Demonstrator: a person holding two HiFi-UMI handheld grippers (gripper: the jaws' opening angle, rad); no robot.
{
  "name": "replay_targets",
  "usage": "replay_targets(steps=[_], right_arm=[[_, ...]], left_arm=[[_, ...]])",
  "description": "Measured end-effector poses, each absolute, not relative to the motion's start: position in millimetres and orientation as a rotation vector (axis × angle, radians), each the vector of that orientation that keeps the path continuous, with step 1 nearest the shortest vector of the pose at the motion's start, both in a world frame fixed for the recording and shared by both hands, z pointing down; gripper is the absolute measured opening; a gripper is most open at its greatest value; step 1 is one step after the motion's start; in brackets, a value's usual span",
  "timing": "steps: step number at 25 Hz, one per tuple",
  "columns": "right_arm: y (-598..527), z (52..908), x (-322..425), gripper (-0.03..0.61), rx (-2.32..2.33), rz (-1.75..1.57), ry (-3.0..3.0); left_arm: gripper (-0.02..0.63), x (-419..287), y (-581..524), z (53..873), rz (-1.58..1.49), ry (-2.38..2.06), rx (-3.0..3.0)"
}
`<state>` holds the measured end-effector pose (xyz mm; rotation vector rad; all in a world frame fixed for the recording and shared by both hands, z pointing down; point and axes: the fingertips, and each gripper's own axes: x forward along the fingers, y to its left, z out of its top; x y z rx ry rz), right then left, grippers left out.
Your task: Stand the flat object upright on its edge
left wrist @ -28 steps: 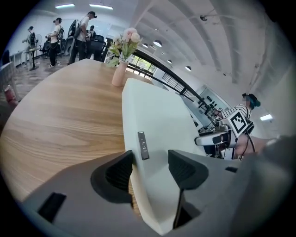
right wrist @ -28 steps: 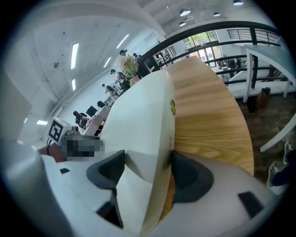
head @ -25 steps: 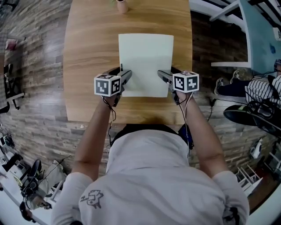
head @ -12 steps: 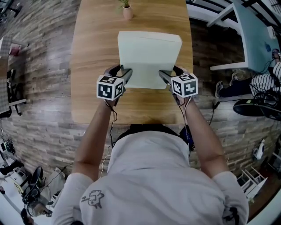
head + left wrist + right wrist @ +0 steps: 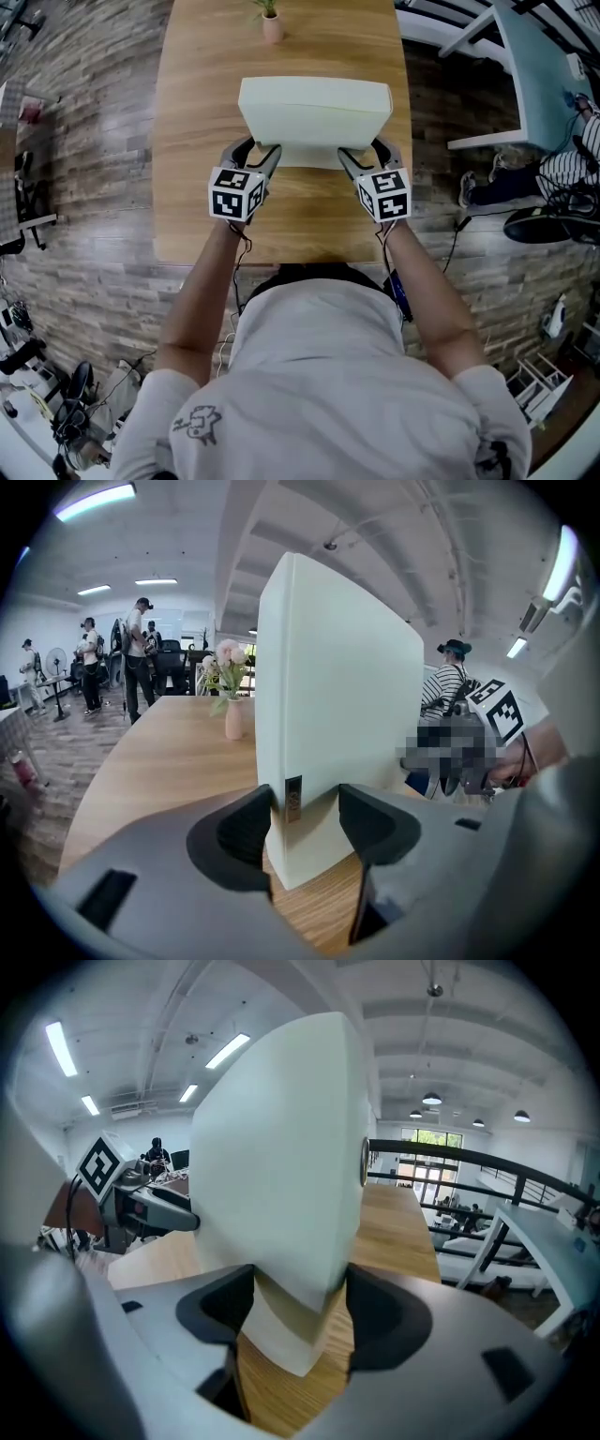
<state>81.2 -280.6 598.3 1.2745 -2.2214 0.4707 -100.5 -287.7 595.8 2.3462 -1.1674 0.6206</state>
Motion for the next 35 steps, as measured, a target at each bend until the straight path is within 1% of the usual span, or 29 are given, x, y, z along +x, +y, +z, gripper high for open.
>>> replay_targets(steps=[4, 12, 23, 30, 35], right_arm=[[-279, 595, 82, 0.316, 1.292, 0.363, -2.261], [-282, 598, 82, 0.318, 1.303, 0.255, -2.302], [-276, 613, 85, 0.322, 1.274, 0.253, -2.3], [-271, 613, 85, 0.339, 1.234, 0.233, -2.318], [-270, 613, 89, 0.334, 1.227, 0.234, -2.324]], left_arm=[[0.233, -100, -285, 598, 0.597, -1.182, 2.35], [0.233, -99, -283, 603, 0.59, -1.243, 2.367], [0.233, -96, -275, 606, 0.595, -1.271, 2.394], [0.235, -96, -270, 606, 0.573, -1.288, 2.403], [0.238, -96, -268, 609, 0.556, -1.267, 2.392]])
